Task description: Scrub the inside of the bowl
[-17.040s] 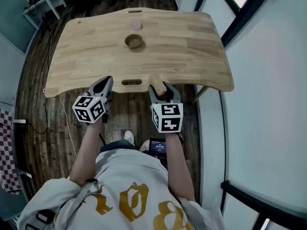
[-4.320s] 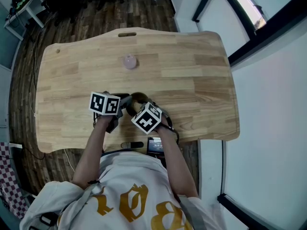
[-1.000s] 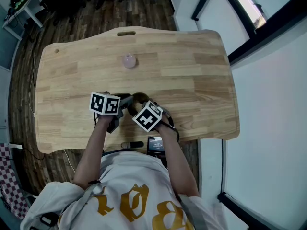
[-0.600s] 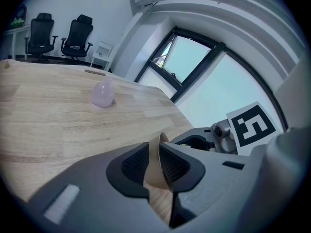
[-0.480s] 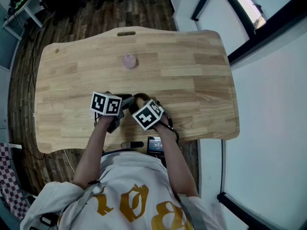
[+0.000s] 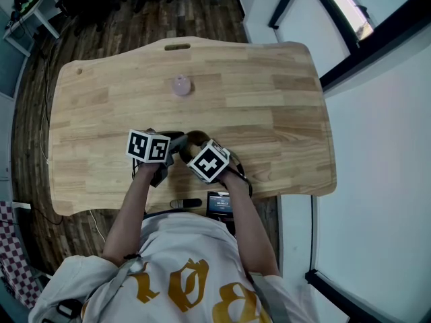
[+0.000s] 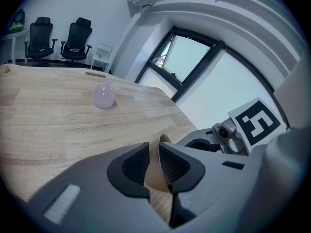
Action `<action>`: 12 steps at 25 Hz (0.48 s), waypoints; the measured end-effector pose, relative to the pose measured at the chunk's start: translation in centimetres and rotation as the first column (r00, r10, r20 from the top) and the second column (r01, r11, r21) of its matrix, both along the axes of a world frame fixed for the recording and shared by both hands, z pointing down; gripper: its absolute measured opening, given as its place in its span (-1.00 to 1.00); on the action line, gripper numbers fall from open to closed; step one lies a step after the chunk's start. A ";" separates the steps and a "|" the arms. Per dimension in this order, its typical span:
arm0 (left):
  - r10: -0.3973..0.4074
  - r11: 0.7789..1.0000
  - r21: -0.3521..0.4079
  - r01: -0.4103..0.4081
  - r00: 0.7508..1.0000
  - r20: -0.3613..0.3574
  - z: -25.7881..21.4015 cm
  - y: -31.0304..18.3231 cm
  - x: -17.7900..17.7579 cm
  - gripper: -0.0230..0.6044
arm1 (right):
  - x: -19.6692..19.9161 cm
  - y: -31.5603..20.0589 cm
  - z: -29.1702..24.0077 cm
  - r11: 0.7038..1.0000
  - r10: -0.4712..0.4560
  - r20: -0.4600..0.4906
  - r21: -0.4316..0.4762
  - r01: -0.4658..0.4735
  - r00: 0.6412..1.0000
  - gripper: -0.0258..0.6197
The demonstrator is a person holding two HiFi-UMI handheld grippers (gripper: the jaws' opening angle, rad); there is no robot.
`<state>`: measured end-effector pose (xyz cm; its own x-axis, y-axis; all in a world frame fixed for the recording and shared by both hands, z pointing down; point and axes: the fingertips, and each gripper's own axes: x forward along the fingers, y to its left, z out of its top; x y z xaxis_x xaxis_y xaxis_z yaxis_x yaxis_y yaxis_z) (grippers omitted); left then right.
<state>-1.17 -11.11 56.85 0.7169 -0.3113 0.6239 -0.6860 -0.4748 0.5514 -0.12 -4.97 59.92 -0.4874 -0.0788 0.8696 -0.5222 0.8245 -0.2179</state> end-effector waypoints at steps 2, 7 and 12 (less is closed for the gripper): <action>0.002 1.000 -0.001 -0.002 1.000 0.000 0.1 0.1 0.1 -0.74 | 0.7 -0.2 0.3 1.000 0.025 -0.016 -0.017 -0.025 1.000 -0.31; -0.003 1.000 0.000 0.003 1.000 -0.004 0.1 -0.2 0.0 -0.74 | 2.1 -0.7 0.5 0.994 0.095 -0.059 -0.044 -0.098 0.994 -0.31; 0.001 1.000 -0.016 -0.001 1.000 -0.024 0.0 -0.1 0.1 -0.74 | 2.2 -1.6 1.0 0.988 0.156 -0.067 -0.006 -0.157 0.985 -0.31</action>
<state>-1.10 -11.17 56.90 0.7321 -0.3005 0.6114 -0.6719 -0.4664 0.5753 2.07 -6.57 60.88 -0.4111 -0.1401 0.9008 -0.6584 0.7291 -0.1870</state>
